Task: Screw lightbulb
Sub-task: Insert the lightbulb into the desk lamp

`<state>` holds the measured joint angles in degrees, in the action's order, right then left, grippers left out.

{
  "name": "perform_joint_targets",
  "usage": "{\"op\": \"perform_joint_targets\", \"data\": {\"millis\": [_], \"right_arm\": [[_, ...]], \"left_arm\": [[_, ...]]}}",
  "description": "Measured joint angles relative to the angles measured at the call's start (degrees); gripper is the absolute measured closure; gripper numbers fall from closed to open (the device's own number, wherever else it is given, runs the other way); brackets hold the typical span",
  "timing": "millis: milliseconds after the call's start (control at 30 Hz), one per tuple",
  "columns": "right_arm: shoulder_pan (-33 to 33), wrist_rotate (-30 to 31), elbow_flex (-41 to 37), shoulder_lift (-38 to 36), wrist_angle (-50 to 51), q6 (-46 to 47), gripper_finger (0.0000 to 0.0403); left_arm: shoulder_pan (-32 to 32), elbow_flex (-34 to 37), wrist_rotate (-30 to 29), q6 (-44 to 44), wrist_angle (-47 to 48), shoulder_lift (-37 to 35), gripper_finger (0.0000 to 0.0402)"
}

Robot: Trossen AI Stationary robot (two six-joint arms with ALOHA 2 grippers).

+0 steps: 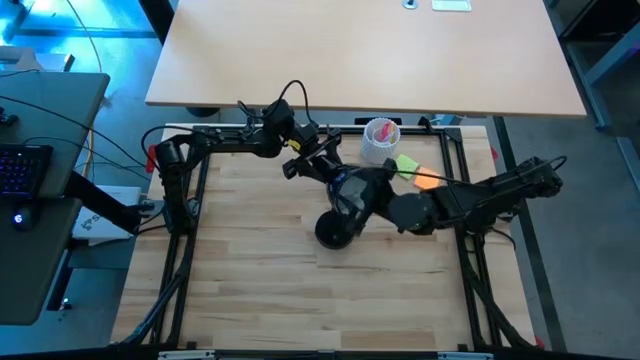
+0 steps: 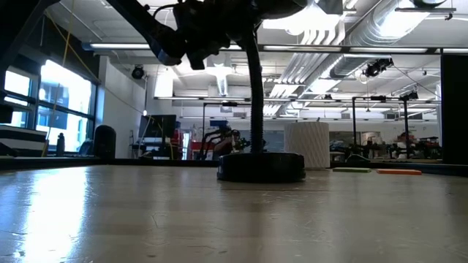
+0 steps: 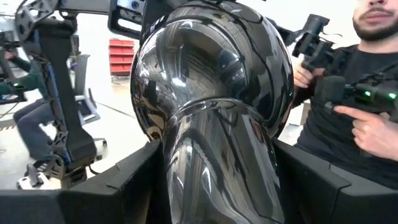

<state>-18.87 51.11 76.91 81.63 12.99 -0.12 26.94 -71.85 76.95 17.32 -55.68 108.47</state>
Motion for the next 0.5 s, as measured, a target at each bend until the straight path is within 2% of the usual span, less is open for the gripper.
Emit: {"op": "perform_joint_targets", "data": {"millis": [300,433,500], "right_arm": [[-6.2,2.1,0.1,-2.2,0.8,-10.1,0.0135],[-9.0,2.3,0.1,-2.9,1.4,-12.2,0.0135],[-10.0,4.3,0.1,-3.0,1.7,-12.7,0.0135]], "left_arm": [[1.1,-0.1,9.3,-3.8,-1.5,-0.1,0.0137],[2.0,-1.4,9.5,-0.5,-1.0,-0.1,0.0137],[2.2,-2.0,8.3,1.7,-0.7,0.0,0.0133]]}}
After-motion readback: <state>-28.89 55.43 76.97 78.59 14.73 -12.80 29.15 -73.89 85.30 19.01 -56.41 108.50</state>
